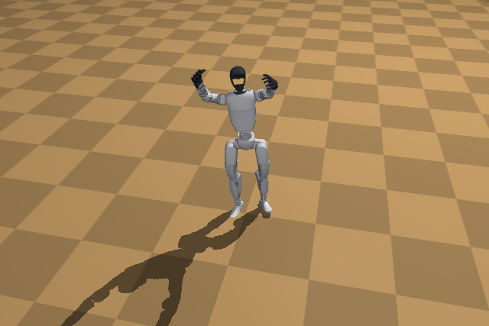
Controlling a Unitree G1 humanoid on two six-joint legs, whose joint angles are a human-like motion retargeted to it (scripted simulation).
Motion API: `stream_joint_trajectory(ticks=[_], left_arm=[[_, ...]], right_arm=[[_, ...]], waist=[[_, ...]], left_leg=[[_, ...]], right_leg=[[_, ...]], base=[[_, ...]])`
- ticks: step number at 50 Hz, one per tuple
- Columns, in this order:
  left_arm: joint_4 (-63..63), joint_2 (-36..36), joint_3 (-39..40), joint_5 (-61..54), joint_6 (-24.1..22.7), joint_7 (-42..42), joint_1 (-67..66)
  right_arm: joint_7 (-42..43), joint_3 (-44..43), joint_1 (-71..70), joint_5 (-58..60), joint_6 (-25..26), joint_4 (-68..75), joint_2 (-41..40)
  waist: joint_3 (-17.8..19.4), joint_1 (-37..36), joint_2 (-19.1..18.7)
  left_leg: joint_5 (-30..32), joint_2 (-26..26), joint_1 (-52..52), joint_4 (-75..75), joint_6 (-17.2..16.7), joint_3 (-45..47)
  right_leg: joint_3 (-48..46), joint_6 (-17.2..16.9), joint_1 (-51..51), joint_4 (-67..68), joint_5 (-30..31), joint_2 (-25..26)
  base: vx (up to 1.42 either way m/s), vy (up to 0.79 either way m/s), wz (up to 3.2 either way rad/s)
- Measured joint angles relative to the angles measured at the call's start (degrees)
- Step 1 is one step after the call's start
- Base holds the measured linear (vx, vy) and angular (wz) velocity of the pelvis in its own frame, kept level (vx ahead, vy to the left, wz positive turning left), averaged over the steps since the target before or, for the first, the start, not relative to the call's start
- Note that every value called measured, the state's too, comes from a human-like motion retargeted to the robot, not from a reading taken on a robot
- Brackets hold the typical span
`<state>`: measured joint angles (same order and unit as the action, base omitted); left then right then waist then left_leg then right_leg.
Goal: In place motions
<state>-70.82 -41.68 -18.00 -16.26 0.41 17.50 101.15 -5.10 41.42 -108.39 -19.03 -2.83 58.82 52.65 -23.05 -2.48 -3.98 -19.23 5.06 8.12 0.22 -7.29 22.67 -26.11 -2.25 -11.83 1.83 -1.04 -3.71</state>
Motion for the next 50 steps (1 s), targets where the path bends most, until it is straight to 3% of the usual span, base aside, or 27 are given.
stream_joint_trajectory(ticks=[5,8,15,25,32,35,38,42,45,50], left_arm=[[3.55,-8.20,-6.82,-3.45,-9.83,-25.54,12.27],[6.25,-8.54,-4.84,-8.68,-16.15,-33.65,14.67],[8.37,-8.03,-2.71,-21.24,-16.37,-21.53,14.87],[6.91,-7.39,-1.36,-18.35,-16.78,-23.61,11.66],[4.71,-7.28,-0.90,-13.78,-16.97,-23.64,6.59],[4.00,-6.50,0.79,-7.18,-17.35,-23.00,1.56],[3.18,-6.06,3.19,9.59,-20.17,-25.89,-6.28],[2.07,-5.90,4.11,32.90,-17.82,-33.92,-18.72],[2.75,-4.13,5.78,43.13,-16.21,-31.50,-30.38],[1.97,2.61,12.20,47.30,-17.40,-27.69,-52.22]], right_arm=[[14.25,10.76,-16.96,-5.21,-7.99,-2.61,3.65],[12.22,8.71,-20.09,-14.01,-10.48,-4.54,2.96],[10.98,9.93,-23.74,-20.54,-14.03,-4.94,3.81],[9.83,9.47,-20.76,-20.80,-13.82,-3.00,3.67],[8.93,10.68,-16.25,-13.86,-12.75,-1.29,3.89],[7.30,8.41,-9.75,-9.92,-11.57,-2.31,3.96],[5.65,3.56,2.36,-3.71,-9.53,-7.25,5.22],[-0.12,-11.25,27.90,12.88,-7.16,-19.21,4.31],[-4.48,-23.72,48.34,27.59,-6.88,-25.54,-0.27],[-3.35,-34.86,73.61,42.32,-8.03,-21.07,-13.37]], waist=[[0.45,-0.34,-1.06],[0.54,-0.53,-1.43],[-0.50,-1.14,-2.03],[0.06,-0.94,-2.95],[0.35,-1.65,-3.16],[0.81,-1.81,-3.41],[1.15,-1.11,-3.46],[2.05,1.59,-2.89],[3.45,2.75,-1.92],[5.49,4.59,0.14]], left_leg=[[0.01,0.04,1.51,0.01,-0.16,-0.31],[0.08,-0.09,1.81,0.00,-0.13,-0.35],[0.21,-0.61,2.07,-0.02,0.04,-1.01],[0.90,-1.13,0.89,-0.10,0.49,-1.57],[1.44,-1.26,0.55,-0.15,0.66,-1.38],[1.68,-1.34,-0.33,-0.12,0.78,-1.28],[2.00,-1.55,-1.68,-0.12,0.89,-1.33],[2.45,-1.58,-3.86,-0.12,1.07,-1.54],[2.74,-1.65,-5.94,-0.21,1.22,-1.59],[2.99,-1.94,-7.30,-0.23,1.28,-1.74]], right_leg=[[-0.40,-0.33,-1.25,-0.03,-0.41,-0.20],[-0.50,-0.39,-1.44,-0.10,-0.61,-0.26],[-1.14,-0.48,-1.32,-0.26,-1.04,-0.54],[-1.73,-0.41,0.07,-0.44,-1.19,-0.62],[-1.44,-0.23,0.04,-0.32,-0.79,-0.75],[-1.39,-0.09,0.86,-0.26,-0.67,-0.77],[-1.62,0.08,2.44,-0.40,-0.66,-0.78],[-2.10,0.27,4.88,-0.46,-0.62,-0.67],[-2.12,0.43,6.83,-0.40,-0.52,-0.57],[-2.11,0.61,7.87,-0.22,-0.35,-0.87]], base=[[-0.01,0.01,0.02],[0.00,0.00,0.00],[0.00,0.04,0.04],[0.00,0.03,0.03],[0.00,0.01,-0.01],[0.01,0.06,-0.02],[0.01,0.02,0.01],[0.02,-0.07,0.05],[0.03,-0.11,-0.02],[0.02,-0.07,0.00]])
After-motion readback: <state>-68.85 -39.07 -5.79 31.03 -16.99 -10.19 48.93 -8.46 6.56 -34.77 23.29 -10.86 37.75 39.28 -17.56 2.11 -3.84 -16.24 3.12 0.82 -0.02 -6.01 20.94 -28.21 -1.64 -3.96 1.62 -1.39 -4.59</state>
